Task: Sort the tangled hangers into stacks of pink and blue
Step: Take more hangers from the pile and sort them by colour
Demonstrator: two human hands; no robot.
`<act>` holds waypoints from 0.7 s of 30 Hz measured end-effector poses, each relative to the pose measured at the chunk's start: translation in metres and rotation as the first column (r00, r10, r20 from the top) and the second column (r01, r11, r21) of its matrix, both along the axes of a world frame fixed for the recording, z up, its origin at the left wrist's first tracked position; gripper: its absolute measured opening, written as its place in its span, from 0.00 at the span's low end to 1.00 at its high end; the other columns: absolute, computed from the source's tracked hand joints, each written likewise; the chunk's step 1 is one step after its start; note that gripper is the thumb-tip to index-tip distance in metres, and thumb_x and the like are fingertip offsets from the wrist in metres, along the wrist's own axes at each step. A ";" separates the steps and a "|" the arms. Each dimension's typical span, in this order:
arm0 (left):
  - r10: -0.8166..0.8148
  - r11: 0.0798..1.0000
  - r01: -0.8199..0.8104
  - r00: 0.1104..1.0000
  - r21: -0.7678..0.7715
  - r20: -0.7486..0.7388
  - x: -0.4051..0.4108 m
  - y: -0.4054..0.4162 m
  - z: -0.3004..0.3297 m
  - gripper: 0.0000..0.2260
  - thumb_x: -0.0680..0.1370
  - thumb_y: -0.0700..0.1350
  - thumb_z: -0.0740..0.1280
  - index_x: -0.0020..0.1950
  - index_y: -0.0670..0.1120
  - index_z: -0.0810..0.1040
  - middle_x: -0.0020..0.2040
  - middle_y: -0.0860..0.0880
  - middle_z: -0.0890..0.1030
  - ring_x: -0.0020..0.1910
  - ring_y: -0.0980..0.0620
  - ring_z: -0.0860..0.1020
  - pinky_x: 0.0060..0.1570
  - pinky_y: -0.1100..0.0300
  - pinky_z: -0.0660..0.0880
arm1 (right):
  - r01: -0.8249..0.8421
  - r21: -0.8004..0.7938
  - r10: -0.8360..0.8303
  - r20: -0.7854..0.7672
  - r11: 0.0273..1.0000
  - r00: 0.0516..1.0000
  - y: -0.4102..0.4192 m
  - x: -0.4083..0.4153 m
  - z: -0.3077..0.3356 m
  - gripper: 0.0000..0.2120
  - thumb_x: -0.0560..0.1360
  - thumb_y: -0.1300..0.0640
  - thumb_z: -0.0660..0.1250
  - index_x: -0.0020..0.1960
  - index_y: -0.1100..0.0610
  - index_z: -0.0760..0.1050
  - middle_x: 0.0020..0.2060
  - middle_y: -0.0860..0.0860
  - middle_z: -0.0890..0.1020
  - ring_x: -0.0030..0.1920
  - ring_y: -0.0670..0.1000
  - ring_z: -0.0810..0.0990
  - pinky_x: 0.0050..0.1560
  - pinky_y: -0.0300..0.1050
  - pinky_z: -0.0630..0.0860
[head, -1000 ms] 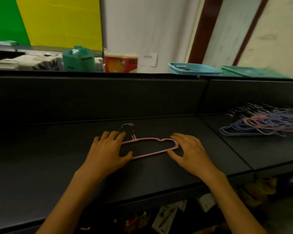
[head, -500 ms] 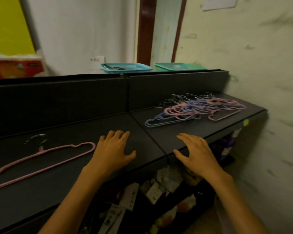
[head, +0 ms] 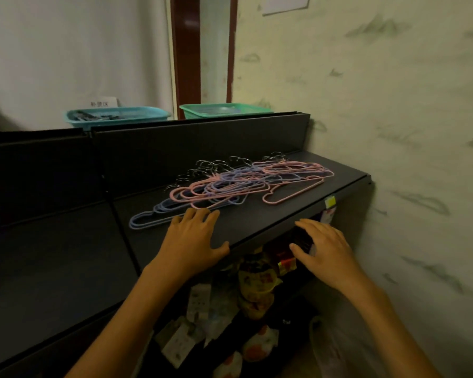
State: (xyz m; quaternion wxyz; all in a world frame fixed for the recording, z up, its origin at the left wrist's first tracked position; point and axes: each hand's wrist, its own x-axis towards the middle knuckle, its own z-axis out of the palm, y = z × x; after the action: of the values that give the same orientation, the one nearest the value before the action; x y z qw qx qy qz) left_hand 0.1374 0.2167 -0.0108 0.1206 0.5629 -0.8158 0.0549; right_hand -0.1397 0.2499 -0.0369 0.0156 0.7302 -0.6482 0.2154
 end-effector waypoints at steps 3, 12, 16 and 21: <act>-0.012 1.000 0.012 1.000 -0.018 -0.001 -0.035 -0.033 -0.004 0.35 0.74 0.66 0.58 0.76 0.50 0.56 0.73 0.50 0.63 0.71 0.47 0.60 0.66 0.49 0.62 | 0.015 0.015 -0.015 0.015 1.000 1.000 -0.027 -0.033 -0.006 0.29 0.73 0.38 0.60 0.70 0.50 0.66 0.68 0.47 0.70 0.69 0.48 0.66 0.69 0.45 0.58; 0.029 0.999 -0.030 0.999 -0.028 -0.041 -0.115 -0.158 0.006 0.34 0.74 0.66 0.59 0.76 0.52 0.55 0.75 0.49 0.59 0.73 0.47 0.55 0.71 0.46 0.53 | -0.015 0.051 0.014 0.016 0.999 1.000 -0.158 -0.119 0.010 0.27 0.75 0.42 0.63 0.71 0.49 0.64 0.70 0.47 0.68 0.71 0.48 0.63 0.70 0.45 0.56; 0.101 0.995 -0.102 0.994 -0.002 -0.049 -0.128 -0.201 0.012 0.36 0.73 0.67 0.59 0.76 0.52 0.53 0.75 0.48 0.58 0.73 0.47 0.56 0.71 0.46 0.54 | -0.065 0.055 0.062 0.057 0.996 0.996 -0.224 -0.135 0.021 0.28 0.75 0.42 0.64 0.72 0.49 0.64 0.71 0.48 0.67 0.71 0.49 0.63 0.71 0.46 0.56; 0.168 0.983 -0.168 0.986 0.075 0.006 -0.138 -0.230 0.016 0.38 0.73 0.69 0.58 0.76 0.53 0.51 0.76 0.49 0.57 0.73 0.48 0.55 0.71 0.48 0.55 | -0.139 0.112 0.126 0.115 0.984 0.985 -0.295 -0.144 0.018 0.30 0.73 0.40 0.65 0.72 0.48 0.63 0.70 0.49 0.67 0.69 0.49 0.65 0.70 0.50 0.62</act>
State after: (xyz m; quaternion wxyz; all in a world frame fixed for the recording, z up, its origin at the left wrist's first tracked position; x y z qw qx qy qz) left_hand -0.0011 -0.0134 0.0048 0.0942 0.6339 -0.7669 0.0340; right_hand -0.2835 -0.0448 -0.0184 -0.0776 0.7586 -0.6098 0.2159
